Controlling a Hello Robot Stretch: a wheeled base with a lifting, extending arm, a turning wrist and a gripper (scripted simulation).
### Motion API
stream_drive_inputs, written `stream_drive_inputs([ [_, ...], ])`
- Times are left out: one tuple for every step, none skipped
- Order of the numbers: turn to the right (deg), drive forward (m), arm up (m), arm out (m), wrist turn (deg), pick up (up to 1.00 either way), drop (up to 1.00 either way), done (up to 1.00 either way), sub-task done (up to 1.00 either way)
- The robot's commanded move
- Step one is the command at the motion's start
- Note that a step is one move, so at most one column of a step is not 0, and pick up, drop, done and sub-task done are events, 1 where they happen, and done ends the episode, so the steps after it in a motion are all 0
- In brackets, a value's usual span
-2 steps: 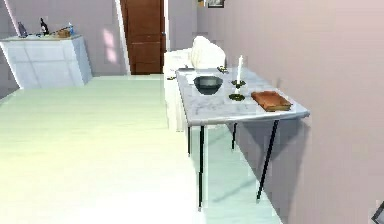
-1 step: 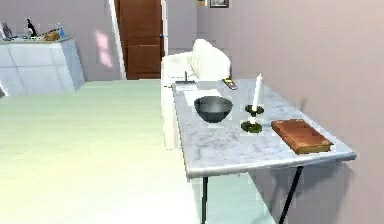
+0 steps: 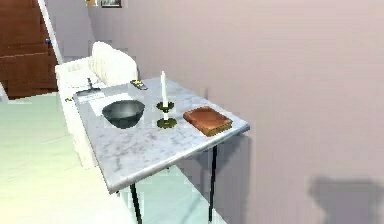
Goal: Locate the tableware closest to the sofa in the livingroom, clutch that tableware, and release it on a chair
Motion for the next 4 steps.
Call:
stream_drive_inputs([
  [3.0, 0.00, 0.00, 0.00, 0.0, 0.00, 0.00, 0.00, 0.00],
  [0.0, 0.15, 0.00, 0.00, 0.0, 0.00, 0.00, 0.00, 0.00],
  [-45.0, 0.00, 0.00, 0.00, 0.0, 0.00, 0.00, 0.00, 0.00],
  [-45.0, 0.00, 0.00, 0.00, 0.0, 0.00, 0.00, 0.00, 0.00],
])
